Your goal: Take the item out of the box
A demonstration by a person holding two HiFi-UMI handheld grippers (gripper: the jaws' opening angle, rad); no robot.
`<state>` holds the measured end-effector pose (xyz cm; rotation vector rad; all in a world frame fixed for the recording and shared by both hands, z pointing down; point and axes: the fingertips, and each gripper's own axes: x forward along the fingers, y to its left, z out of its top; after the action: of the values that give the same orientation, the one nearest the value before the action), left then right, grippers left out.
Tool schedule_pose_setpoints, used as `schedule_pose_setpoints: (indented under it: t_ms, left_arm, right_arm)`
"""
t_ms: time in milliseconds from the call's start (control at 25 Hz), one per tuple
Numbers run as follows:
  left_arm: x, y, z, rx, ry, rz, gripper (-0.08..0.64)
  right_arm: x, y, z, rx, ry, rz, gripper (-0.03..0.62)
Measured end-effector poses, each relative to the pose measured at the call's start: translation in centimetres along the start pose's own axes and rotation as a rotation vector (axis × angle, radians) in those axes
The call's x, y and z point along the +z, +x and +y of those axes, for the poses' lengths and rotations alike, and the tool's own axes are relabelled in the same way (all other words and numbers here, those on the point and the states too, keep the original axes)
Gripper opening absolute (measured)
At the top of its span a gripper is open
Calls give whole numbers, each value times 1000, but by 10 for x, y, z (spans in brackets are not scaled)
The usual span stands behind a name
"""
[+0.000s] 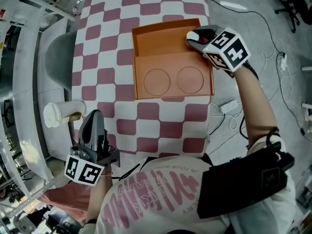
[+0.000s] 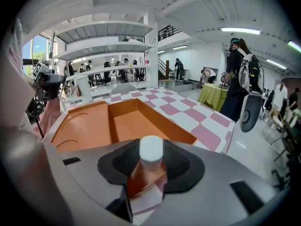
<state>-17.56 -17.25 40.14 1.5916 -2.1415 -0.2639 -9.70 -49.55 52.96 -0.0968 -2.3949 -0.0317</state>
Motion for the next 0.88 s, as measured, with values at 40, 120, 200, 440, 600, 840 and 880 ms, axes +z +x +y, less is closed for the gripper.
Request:
schedule_pose_setpoints:
  t_ms: [40,120,200,440,600,840,880]
  left_arm:
    - [0,-1,-1,-7,-1,-1,8]
    - [1,-3,-4,-25,-5,-11,8]
    - [0,-5,-3,-24,-11,-17,8]
    - [-1,-16,4,11,-30,-40,8]
    - [-4,-15,3,10,-50,-45,8]
    - [-3,-11,0,1,-57,-44,8]
    - [-3,-11,-1,0,-58,-45,8]
  right_arm:
    - [0,0,0,-1,1,3,149]
    - [-1,0,0,-2,2,7,147]
    - [-1,0,0,0,5,10,146]
    - [-1,0,0,-5,17,8,144]
    - [0,0,0,-23,23,-3,143]
    - [0,-1,0,-34,28,-4,143]
    - [0,-1,0,-38,28,-2,143]
